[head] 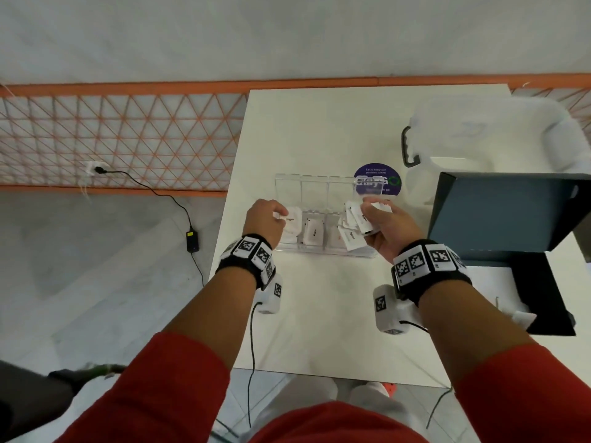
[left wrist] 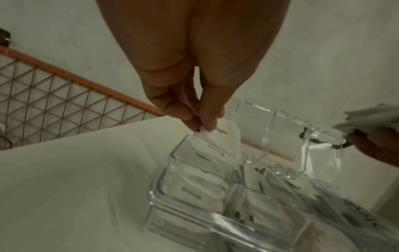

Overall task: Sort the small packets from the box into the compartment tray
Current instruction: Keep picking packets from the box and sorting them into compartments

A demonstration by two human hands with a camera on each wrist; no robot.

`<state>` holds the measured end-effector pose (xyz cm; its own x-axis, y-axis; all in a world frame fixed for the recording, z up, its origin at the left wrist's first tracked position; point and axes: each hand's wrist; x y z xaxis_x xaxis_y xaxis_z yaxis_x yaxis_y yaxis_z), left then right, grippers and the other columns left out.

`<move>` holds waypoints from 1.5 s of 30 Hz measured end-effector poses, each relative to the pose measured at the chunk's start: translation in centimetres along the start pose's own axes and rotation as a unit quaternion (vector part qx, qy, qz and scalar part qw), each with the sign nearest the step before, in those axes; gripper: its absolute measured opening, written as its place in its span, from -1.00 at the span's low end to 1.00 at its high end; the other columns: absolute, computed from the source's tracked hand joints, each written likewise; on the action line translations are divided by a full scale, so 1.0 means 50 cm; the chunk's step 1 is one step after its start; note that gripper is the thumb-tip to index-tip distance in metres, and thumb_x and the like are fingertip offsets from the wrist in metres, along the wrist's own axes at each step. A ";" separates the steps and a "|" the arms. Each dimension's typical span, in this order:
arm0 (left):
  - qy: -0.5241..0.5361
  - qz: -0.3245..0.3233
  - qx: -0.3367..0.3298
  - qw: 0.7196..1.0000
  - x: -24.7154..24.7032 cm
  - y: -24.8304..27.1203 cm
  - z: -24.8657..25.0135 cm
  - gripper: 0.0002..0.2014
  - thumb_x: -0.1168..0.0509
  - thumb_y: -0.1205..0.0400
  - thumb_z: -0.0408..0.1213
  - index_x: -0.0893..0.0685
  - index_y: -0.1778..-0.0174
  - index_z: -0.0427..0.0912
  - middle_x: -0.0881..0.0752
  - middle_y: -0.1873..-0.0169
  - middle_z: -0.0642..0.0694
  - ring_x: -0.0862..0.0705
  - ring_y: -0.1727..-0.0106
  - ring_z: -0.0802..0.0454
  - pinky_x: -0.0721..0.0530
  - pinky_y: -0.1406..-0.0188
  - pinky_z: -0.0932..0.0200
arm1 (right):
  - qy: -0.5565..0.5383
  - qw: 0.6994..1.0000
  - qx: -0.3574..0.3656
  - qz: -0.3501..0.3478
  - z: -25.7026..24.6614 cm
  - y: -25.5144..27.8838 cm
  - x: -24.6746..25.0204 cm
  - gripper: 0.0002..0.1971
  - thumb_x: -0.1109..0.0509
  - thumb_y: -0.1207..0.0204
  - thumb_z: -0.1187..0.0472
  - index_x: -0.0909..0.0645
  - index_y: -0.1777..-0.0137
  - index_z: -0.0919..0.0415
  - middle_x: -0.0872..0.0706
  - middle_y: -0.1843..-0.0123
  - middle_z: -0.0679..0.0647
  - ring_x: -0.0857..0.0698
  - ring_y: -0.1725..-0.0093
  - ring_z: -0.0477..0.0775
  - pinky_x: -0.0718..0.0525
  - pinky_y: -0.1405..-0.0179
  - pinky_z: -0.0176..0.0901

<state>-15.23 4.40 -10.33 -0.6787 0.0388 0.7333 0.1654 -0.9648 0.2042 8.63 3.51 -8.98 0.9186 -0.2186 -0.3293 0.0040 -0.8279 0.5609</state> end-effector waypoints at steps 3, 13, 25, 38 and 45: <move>-0.075 -0.013 -0.018 0.997 -0.004 -0.018 -0.005 -0.85 -0.32 -0.58 -0.48 -0.75 0.07 -0.18 -0.58 -0.19 -0.17 -0.68 -0.10 -0.11 -0.63 -0.11 0.10 | 0.011 1.000 0.001 0.008 0.005 0.006 0.005 -0.89 -0.39 -0.64 0.33 -0.67 0.02 0.09 -0.80 0.31 0.03 -0.81 0.35 -0.02 -0.73 0.47 -0.17; -0.199 -0.040 -0.062 0.977 -0.025 -0.006 -0.038 -0.82 -0.28 -0.66 -0.30 -0.76 -0.09 -0.07 -0.55 -0.19 -0.11 -0.58 -0.17 -0.10 -0.58 -0.18 -0.02 | 0.005 1.000 0.013 0.013 0.013 0.021 -0.019 -0.89 -0.41 -0.64 0.31 -0.66 -0.07 0.09 -0.81 0.25 0.04 -0.80 0.30 -0.01 -0.78 0.36 -0.10; 0.173 -0.076 -0.114 0.975 0.000 0.075 0.055 -0.76 -0.47 -0.47 0.03 -0.69 -0.04 0.21 -0.64 0.13 0.19 -0.59 0.26 0.33 -0.53 0.24 0.53 | 0.053 0.998 0.031 -0.021 0.058 0.066 -0.083 -0.86 -0.41 -0.64 0.24 -0.70 -0.15 0.06 -0.74 0.06 0.18 -0.71 0.11 0.16 -0.70 0.06 0.09; 0.203 -0.010 -0.024 0.979 -0.022 0.092 0.073 -0.85 -0.47 -0.52 -0.27 -0.69 0.02 -0.05 -0.68 -0.04 -0.09 -0.78 0.15 -0.03 -0.77 0.02 -0.04 | 0.052 0.993 -0.015 -0.105 0.038 0.053 -0.051 -0.54 -0.42 -0.45 0.53 -0.70 -0.22 0.03 -0.78 0.10 0.11 -0.74 0.28 0.07 -0.65 0.44 -0.14; 0.221 0.029 0.006 0.975 -0.020 0.099 0.074 -0.73 -0.40 -0.52 -0.37 -0.71 -0.09 0.01 -0.76 0.02 -0.06 -0.74 0.08 -0.01 -0.74 0.05 0.12 | 0.060 0.993 -0.005 -0.101 0.038 0.034 -0.040 -0.69 -0.40 -0.56 0.44 -0.70 -0.14 0.03 -0.81 0.14 0.06 -0.78 0.24 0.05 -0.72 0.36 -0.13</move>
<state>-11.07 0.56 -7.65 -0.9094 -0.1340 0.3937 0.2195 -0.9588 0.1805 6.03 1.55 -8.81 0.9387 0.0151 -0.3444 0.1972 -0.8430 0.5005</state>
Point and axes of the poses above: each hand's wrist, its own y-axis away from the middle knuckle, its own x-axis out of the back of the hand, z = x × y
